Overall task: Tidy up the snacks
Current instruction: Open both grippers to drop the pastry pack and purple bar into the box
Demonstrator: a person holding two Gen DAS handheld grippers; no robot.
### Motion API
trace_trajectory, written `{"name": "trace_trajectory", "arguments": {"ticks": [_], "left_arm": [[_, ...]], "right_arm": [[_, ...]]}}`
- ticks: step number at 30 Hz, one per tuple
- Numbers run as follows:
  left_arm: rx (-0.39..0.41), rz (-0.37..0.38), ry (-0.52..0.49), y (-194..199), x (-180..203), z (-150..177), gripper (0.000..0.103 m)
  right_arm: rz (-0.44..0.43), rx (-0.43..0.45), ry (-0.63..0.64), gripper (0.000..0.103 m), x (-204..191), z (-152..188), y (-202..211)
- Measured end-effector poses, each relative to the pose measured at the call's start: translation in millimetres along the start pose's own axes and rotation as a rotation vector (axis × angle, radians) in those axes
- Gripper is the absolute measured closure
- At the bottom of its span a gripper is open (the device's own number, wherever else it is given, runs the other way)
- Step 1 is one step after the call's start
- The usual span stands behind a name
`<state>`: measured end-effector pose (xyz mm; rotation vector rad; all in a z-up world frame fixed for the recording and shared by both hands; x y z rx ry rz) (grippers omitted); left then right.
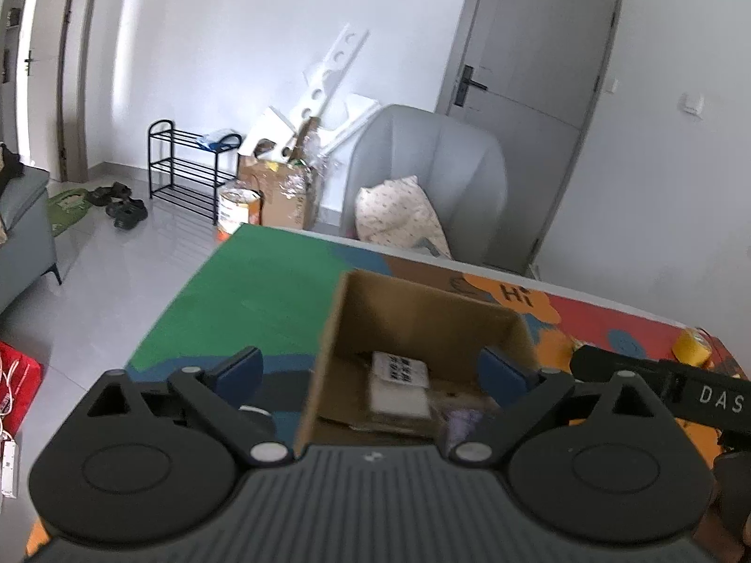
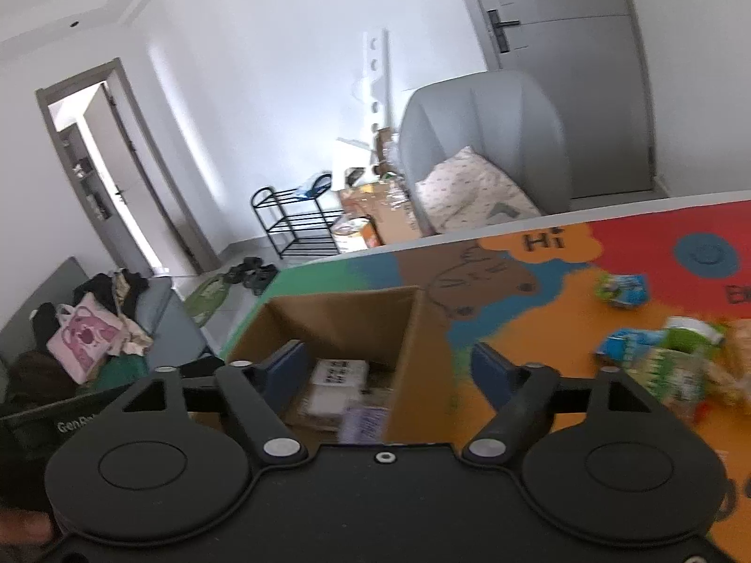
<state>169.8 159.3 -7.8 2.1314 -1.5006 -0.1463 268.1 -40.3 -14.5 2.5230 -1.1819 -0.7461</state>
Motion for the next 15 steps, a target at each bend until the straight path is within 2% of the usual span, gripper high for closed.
{"name": "trace_trajectory", "arguments": {"ticks": [3, 15], "left_arm": [[-0.006, 0.010, -0.017, 3.0, 10.5, 3.7, 0.004], [-0.052, 0.089, -0.087, 12.5, 53.1, 27.4, 0.000]], "right_arm": [[0.026, -0.004, -0.004, 0.014, 10.5, 1.9, 9.4], [0.091, 0.013, -0.042, 0.000, 48.9, 16.9, 50.9]]}}
Point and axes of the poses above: each gripper's, at about its wrist camera, not at the fingertips, and y roughly against the way its jaws point, x to its right, z to its underside, the point moved 5 cm from there along -y, roughly the way its jaws point, and after that the axes turned 5 degrees about x, right-handed, at the moved point
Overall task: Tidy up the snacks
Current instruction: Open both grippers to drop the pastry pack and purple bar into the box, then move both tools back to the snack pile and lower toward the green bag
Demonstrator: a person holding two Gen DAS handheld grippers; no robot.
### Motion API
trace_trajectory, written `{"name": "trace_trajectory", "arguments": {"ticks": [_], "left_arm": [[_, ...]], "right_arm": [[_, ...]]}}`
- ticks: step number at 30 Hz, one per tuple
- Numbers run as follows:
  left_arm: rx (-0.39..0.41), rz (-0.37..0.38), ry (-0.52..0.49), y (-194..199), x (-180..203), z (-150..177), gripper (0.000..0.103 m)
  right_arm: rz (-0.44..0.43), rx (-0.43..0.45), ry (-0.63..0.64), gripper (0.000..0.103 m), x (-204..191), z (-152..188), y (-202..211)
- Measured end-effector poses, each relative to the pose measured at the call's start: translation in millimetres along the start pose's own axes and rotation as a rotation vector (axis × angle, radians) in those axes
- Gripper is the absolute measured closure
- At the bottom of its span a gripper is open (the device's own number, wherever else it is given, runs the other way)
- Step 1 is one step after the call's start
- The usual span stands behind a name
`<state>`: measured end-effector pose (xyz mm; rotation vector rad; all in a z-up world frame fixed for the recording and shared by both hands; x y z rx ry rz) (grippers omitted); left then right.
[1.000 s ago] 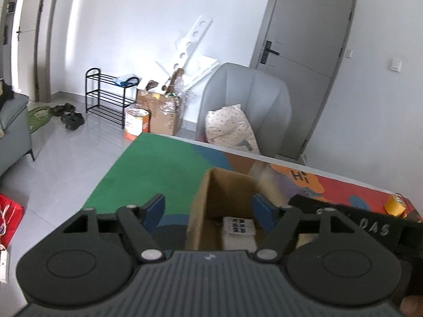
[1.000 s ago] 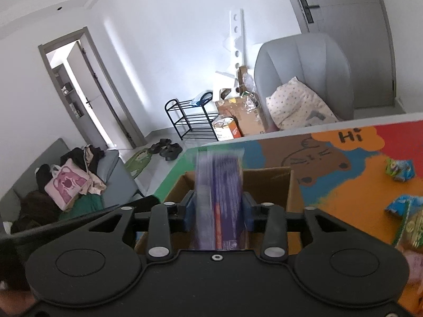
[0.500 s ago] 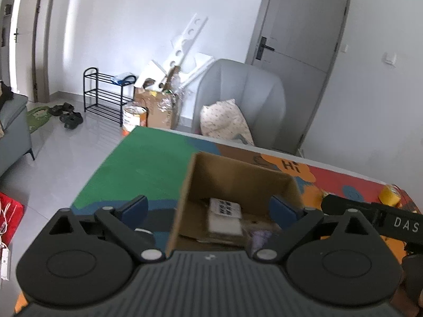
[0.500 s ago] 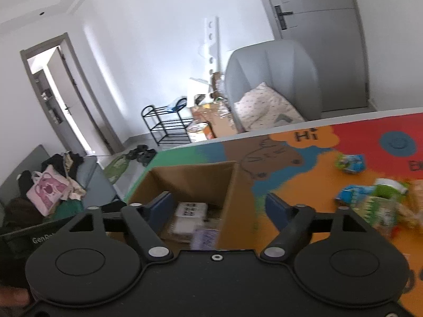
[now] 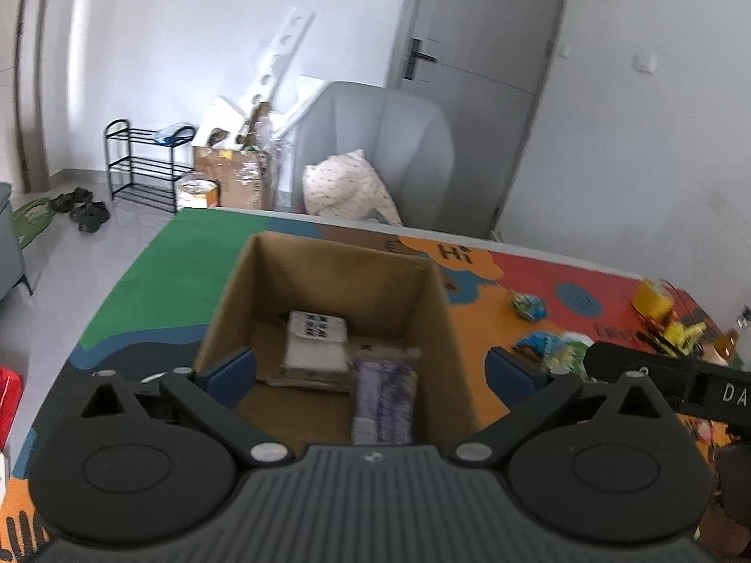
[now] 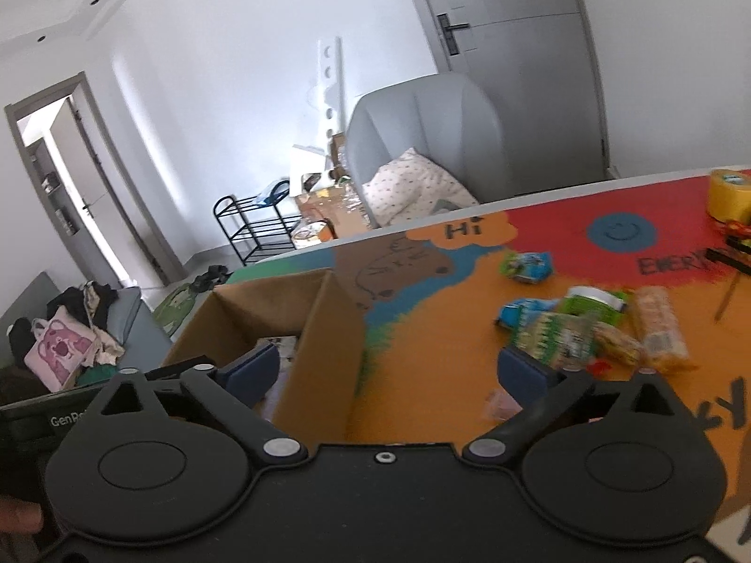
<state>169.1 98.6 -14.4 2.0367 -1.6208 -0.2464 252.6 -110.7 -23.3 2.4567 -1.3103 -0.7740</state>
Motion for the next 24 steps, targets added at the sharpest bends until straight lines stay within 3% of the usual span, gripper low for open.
{"name": "trace_trajectory", "arguments": {"ticks": [7, 24], "left_arm": [[-0.012, 0.050, -0.022, 5.8, 25.9, 9.4, 0.000], [-0.037, 0.167, -0.072, 14.1, 91.3, 32.6, 0.000]], "right_arm": [[0.070, 0.014, -0.020, 0.000, 25.9, 4.6, 21.1], [0.146, 0.043, -0.062, 0.000, 79.8, 16.6, 66.1]]}}
Point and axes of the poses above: each gripper's, at about its wrist camera, not at the fingertips, and y roughly against the way its jaws point, x to its right, z to its underside, the point moved 5 cm from there along -y, roughly the way its jaws point, and after that the axes turned 5 degrees about x, right-handed, at the moved point
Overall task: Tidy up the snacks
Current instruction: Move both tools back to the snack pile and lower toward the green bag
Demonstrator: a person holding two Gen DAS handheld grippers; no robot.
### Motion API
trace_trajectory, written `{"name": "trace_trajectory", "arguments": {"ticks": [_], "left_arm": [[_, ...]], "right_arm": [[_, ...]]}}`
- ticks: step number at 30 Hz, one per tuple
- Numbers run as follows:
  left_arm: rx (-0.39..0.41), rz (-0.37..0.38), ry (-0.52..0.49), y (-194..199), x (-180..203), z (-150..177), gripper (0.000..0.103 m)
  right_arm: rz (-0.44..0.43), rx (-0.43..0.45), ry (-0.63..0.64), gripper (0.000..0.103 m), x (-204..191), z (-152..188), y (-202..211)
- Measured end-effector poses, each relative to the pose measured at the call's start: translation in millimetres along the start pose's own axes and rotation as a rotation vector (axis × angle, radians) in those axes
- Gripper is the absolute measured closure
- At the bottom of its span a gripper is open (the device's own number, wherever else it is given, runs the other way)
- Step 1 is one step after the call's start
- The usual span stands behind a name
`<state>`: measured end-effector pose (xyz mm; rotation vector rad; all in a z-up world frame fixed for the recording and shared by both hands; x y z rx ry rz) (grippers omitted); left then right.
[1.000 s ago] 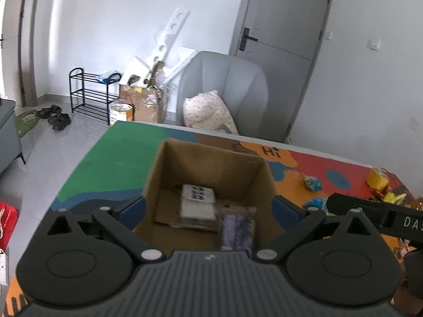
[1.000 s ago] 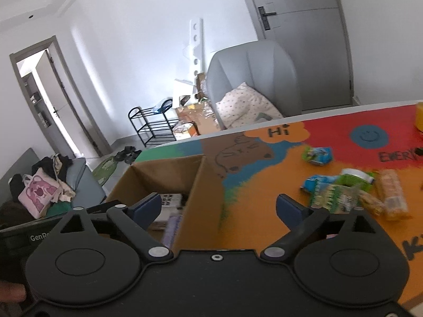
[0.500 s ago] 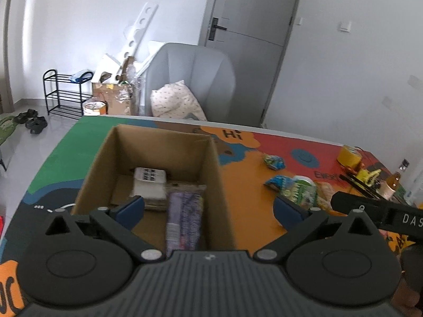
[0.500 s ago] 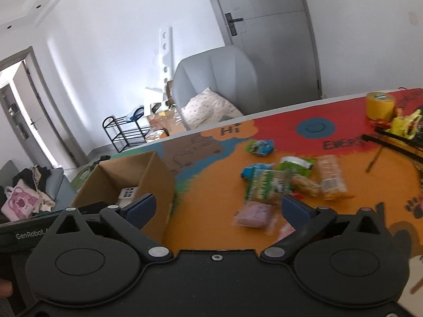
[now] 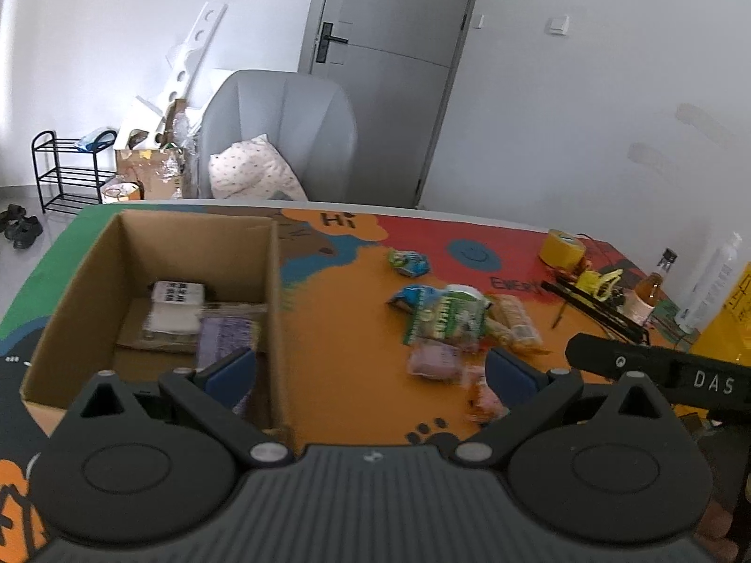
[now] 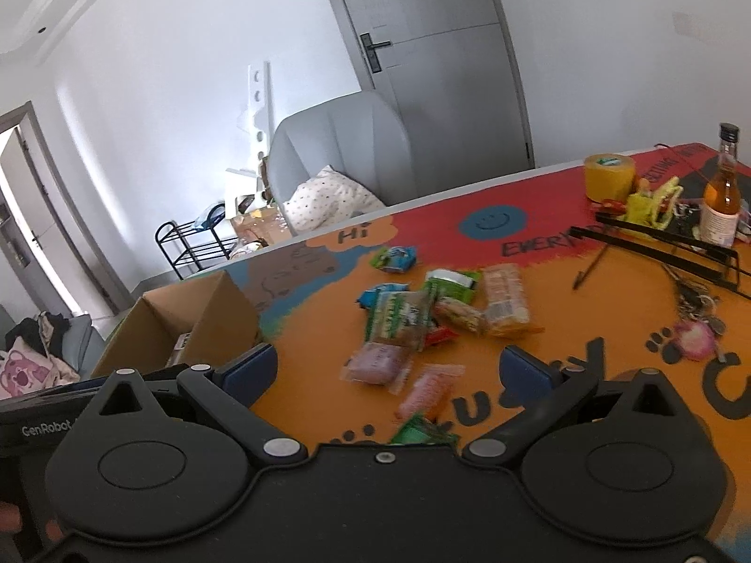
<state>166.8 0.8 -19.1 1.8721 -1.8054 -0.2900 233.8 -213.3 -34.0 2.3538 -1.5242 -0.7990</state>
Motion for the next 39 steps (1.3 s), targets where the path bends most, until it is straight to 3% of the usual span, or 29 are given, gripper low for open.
{"name": "trace_trajectory", "arguments": {"ticks": [13, 23, 30, 39], "left_arm": [[-0.008, 0.043, 0.013, -12.6, 28.8, 13.7, 0.000], [-0.059, 0.086, 0.019, -30.6, 39.2, 34.6, 0.003], [-0.108, 0.153, 0.016, -50.0, 56.1, 49.8, 0.014], [-0.174, 0.210, 0.050, -80.0, 72.5, 66.3, 0.037]], "right_arm": [[0.046, -0.024, -0.039, 0.000, 48.9, 7.6, 12.7], [0.027, -0.073, -0.069, 0.001, 68.4, 26.0, 5.3], [0.033, -0.092, -0.101, 0.011, 80.5, 34.9, -0.4], [0.028, -0.132, -0.130, 0.035, 91.6, 45.8, -7.9]]}}
Point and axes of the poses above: each gripper's, at about its wrist camera, not at the fingertips, and y roughly against the way its jaws point, x to its right, z to its underside, the point moved 5 cm from there along -y, roughly the way its jaws point, and after that the axes turned 5 degrees about x, right-handed, at the moved point
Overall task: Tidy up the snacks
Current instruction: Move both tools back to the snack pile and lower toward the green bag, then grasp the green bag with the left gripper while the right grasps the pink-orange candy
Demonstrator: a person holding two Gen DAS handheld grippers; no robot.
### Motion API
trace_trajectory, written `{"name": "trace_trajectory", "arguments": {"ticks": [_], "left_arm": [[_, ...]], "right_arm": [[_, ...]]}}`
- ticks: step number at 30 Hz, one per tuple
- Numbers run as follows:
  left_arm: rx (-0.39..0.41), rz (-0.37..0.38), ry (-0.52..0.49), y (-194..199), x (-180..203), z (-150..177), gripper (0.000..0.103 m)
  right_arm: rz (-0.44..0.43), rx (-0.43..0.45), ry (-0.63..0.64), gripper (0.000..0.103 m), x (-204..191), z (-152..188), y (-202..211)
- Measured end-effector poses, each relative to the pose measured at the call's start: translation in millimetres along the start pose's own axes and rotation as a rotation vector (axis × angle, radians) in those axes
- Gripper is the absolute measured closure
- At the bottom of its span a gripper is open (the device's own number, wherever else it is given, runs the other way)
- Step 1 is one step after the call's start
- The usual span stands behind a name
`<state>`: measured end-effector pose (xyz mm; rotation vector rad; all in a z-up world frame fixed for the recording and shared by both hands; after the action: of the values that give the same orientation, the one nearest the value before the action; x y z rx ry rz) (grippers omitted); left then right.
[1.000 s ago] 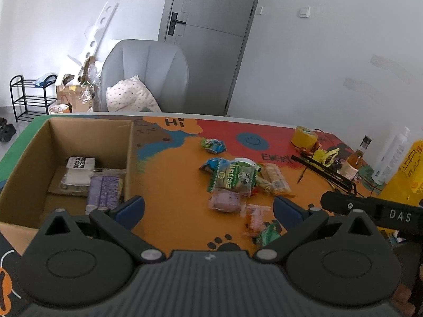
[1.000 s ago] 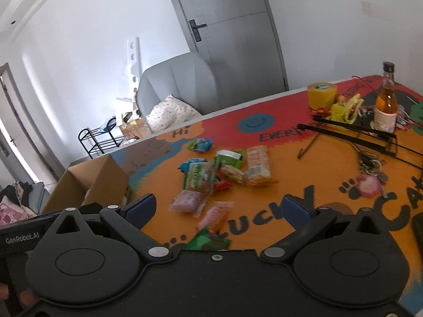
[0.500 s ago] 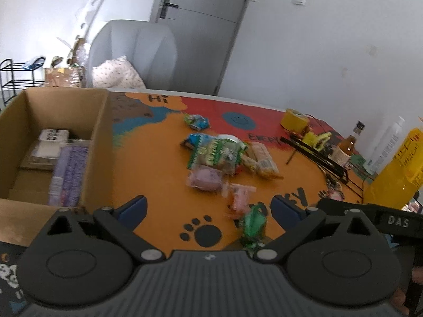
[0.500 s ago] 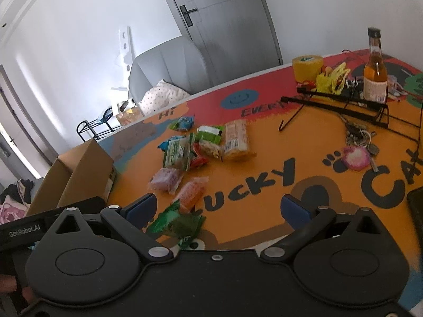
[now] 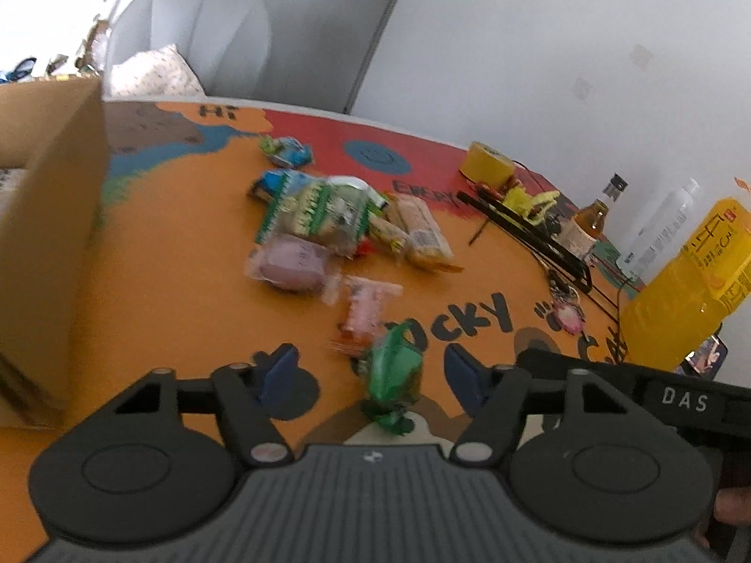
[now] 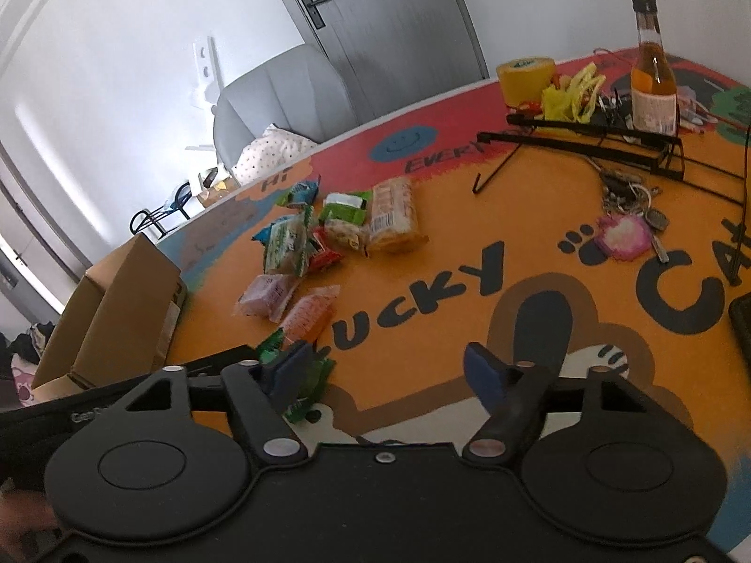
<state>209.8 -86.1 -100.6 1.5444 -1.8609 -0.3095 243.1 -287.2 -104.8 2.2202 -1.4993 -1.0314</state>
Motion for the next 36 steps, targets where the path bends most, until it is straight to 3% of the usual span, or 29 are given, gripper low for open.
{"name": "trace_trajectory", "arguments": {"ticks": [7, 11, 21, 29, 36], "left_arm": [[-0.042, 0.018, 0.026, -19.6, 2.4, 6.2, 0.056], [-0.067, 0.033, 0.043, -27.1, 0.7, 9.6, 0.076], [-0.034, 0.021, 0.008, -9.2, -1.2, 4.5, 0.078], [0.028, -0.055, 0.011, 6.3, -21.9, -9.3, 0.077], [0.052, -0.102, 0.029, 14.1, -39.8, -15.4, 0.077]], "right_arm": [[-0.004, -0.006, -0.020, 0.040, 2.2, 0.8, -5.7], [-0.011, -0.007, -0.029, 0.042, 1.5, 0.2, -9.2], [-0.045, -0.031, -0.033, 0.043, -11.6, 3.8, -24.9], [-0.077, -0.045, -0.017, 0.042, -27.0, 3.1, -39.8], [-0.086, -0.057, -0.002, 0.033, -38.3, 3.3, -52.2]]}}
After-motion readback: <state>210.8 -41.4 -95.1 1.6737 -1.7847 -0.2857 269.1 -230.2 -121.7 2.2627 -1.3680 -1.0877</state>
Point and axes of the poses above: each gripper's, at about its wrist camera, not at the fingertips, and y roughly against the way its jaws point, x to its right, z to its underside, the point moved 5 cm from there along -y, roughly the way its jaws point, and after that the axes turned 5 degrees about x, right-handed, at the moved point
